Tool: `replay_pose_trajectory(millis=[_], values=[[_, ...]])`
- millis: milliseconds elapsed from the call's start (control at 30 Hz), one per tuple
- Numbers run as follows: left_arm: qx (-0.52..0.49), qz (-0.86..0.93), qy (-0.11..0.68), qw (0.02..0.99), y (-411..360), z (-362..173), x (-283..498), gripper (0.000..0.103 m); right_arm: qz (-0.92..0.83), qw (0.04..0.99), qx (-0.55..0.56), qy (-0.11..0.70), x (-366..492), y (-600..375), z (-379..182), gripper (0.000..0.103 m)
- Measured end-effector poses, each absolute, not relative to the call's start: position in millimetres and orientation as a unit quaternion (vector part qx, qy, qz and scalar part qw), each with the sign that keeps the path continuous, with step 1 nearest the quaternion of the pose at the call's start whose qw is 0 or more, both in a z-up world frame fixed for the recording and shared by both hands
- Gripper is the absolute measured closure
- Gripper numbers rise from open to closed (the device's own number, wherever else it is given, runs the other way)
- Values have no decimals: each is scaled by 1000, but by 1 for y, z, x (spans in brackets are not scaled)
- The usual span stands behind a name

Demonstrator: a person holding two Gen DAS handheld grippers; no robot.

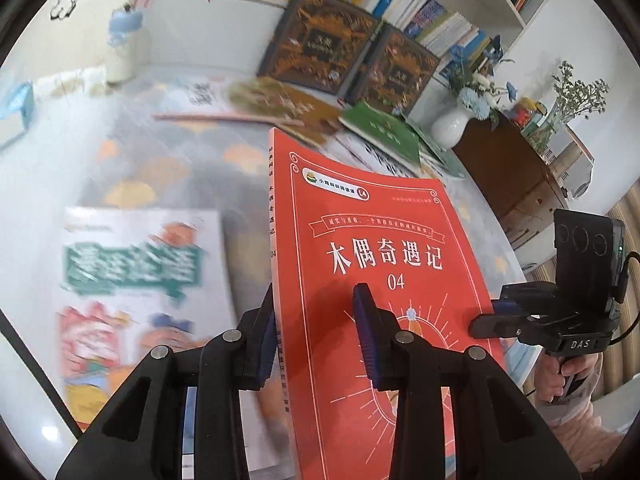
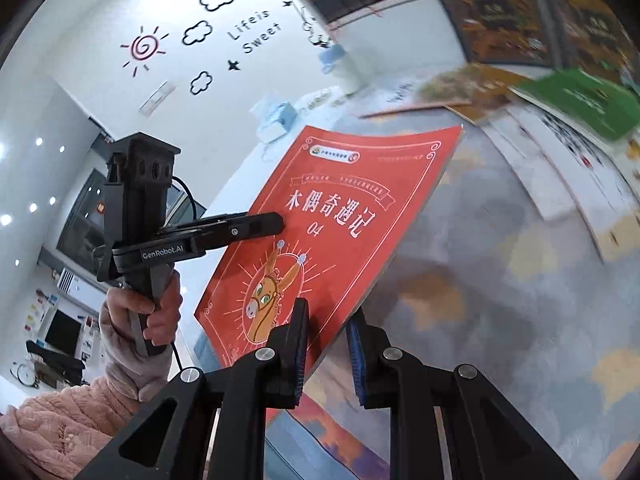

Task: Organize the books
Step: 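Carry the red book with both tools over the comic book on the clear table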

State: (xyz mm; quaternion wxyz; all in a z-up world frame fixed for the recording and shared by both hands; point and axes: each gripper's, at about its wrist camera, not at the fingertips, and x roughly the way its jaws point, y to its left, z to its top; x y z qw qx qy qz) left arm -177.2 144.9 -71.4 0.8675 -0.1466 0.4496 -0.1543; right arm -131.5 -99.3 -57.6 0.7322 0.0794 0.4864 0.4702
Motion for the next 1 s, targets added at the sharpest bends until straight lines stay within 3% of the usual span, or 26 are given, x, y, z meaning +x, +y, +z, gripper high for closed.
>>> replay_pose_trajectory(millis=[267, 533, 1000], values=[[-153, -114, 432, 882, 209, -57, -187, 70, 506, 713, 49, 483, -126, -25, -47, 84], [-193, -77, 442, 872, 269, -88, -194, 70, 525, 687, 44, 500, -115, 35, -66, 84], [-218, -77, 462, 856, 302, -136, -187, 70, 509, 665, 37, 545, -107, 78, -106, 84]])
